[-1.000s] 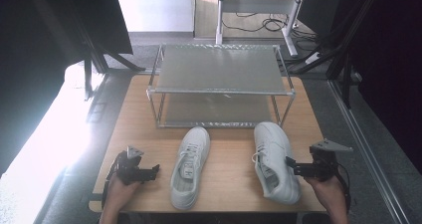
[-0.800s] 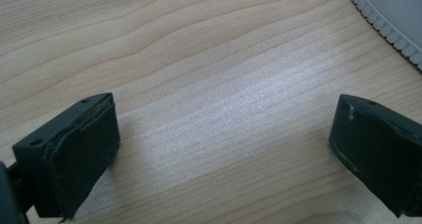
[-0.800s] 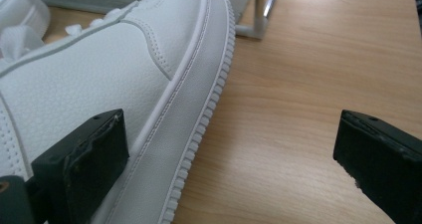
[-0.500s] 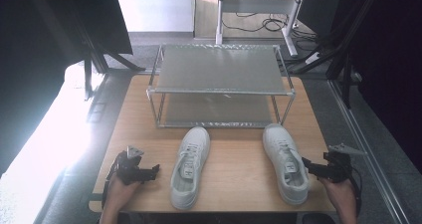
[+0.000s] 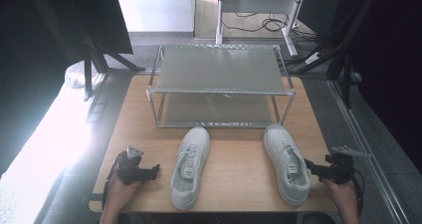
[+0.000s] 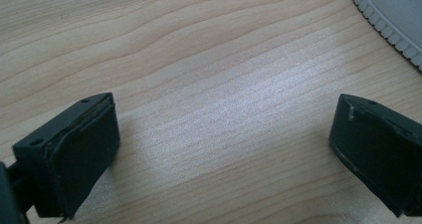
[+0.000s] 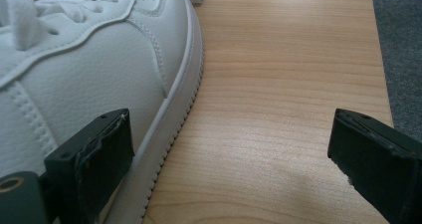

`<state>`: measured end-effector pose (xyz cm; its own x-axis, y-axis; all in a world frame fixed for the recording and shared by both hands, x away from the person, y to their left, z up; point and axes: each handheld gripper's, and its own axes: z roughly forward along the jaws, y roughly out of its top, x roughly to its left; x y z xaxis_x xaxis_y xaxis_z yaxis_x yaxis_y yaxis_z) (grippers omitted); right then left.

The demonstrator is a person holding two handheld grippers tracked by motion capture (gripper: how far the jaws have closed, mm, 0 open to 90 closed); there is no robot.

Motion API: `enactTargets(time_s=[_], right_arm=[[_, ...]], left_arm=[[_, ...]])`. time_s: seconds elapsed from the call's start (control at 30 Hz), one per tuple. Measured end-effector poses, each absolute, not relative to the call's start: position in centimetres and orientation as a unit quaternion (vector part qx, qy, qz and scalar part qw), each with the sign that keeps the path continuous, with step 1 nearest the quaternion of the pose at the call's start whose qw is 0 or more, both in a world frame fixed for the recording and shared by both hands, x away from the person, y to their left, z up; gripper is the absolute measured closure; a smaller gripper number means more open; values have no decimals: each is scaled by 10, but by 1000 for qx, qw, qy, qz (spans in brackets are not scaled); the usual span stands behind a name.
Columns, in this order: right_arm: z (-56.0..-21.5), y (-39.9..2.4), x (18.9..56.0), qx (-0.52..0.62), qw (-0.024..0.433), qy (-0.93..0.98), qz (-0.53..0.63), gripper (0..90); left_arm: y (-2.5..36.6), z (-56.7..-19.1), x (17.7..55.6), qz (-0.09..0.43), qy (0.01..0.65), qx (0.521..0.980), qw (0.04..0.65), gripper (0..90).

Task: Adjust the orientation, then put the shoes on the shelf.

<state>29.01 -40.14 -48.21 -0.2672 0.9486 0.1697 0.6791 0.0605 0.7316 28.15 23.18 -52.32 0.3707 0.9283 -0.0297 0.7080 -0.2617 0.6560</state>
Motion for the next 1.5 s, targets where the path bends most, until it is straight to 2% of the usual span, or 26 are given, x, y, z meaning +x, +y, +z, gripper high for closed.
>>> enactTargets(time_s=[0.4, 0.6, 0.83, 1.03, 1.2, 1.37, 1.5], right_arm=[[-475, -402, 283, 563, 193, 707, 382, 48], [-468, -402, 274, 556, 197, 707, 390, 76], [-457, -396, 265, 543, 206, 712, 395, 126], [-447, -393, 260, 528, 186, 713, 422, 126], [-445, -386, 259, 521, 166, 714, 437, 132], [-450, -378, 262, 522, 141, 717, 439, 139], [-454, -373, 267, 522, 119, 722, 439, 182]], left_arm=[[231, -521, 281, 180, 535, 772, 293, 0], [234, -517, 278, 161, 548, 763, 301, 0], [227, -498, 264, 148, 544, 749, 347, 0], [222, -481, 253, 115, 542, 722, 415, 3], [211, -471, 245, 97, 524, 715, 453, 49], [190, -467, 243, 89, 502, 731, 454, 64], [176, -467, 247, 89, 497, 741, 442, 125]])
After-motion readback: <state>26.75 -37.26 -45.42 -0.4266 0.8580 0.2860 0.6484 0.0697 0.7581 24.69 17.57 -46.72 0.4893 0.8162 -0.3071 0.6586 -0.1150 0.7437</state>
